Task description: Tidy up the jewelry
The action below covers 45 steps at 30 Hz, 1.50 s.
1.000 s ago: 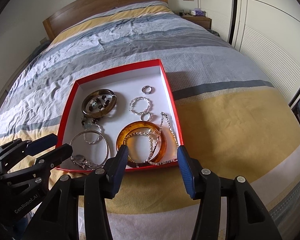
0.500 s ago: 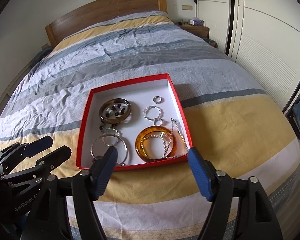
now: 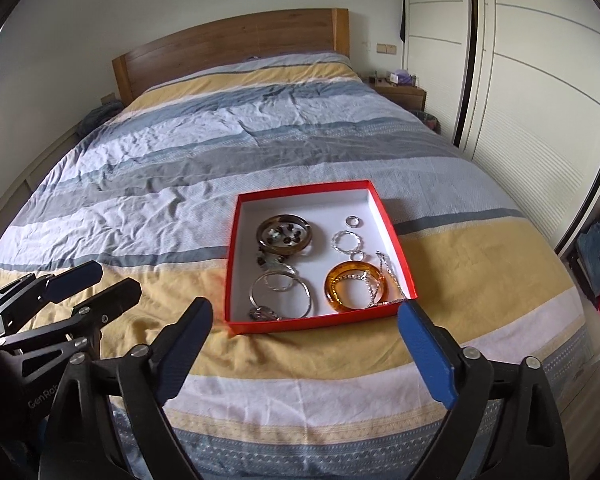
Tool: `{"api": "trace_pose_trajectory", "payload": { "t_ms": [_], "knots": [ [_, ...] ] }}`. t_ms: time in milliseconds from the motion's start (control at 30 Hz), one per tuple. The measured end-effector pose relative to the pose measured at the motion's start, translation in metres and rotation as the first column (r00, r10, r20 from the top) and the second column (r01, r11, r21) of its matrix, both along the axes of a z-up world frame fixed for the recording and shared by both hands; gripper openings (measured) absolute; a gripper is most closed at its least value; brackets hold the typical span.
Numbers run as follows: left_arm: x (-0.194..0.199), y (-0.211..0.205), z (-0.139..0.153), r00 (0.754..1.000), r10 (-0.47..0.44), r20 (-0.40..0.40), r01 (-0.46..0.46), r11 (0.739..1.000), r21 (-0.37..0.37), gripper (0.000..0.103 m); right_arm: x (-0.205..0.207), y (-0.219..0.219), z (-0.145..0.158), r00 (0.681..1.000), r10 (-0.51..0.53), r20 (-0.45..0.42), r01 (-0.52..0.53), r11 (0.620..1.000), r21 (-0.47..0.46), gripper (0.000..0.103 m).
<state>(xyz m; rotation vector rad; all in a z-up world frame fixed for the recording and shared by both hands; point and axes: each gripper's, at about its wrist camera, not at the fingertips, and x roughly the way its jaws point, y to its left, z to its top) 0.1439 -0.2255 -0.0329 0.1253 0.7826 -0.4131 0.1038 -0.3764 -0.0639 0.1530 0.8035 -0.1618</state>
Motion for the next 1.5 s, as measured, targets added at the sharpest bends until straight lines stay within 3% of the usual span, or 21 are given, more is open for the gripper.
{"api": "trace_pose_trajectory", "payload": {
  "t_ms": [267, 700, 1100, 1500],
  "knots": [
    [-0.026, 0.040, 0.014, 0.996, 0.051, 0.075, -0.053, 0.998, 0.018, 0.049, -0.035, 0.029, 0.022, 0.998, -0.001, 0.059, 0.005, 0.998, -0.067, 0.100],
    [-0.070, 0.091, 0.046, 0.986, 0.110, 0.125, -0.114, 0.993, 0.029, 0.049, -0.081, 0.069, 0.057, 0.985, 0.034, 0.170, -0.015, 0.994, -0.113, 0.103],
    [-0.114, 0.127, 0.063, 0.963, 0.184, 0.198, -0.192, 0.981, 0.021, 0.049, -0.117, 0.101, 0.067, 0.975, 0.088, 0.204, -0.057, 0.987, -0.153, 0.103],
    [-0.140, 0.135, 0.065, 0.968, 0.148, 0.201, -0.154, 0.988, 0.014, 0.049, -0.139, 0.110, 0.070, 0.969, 0.110, 0.222, -0.072, 0.982, -0.174, 0.103]
  ]
}}
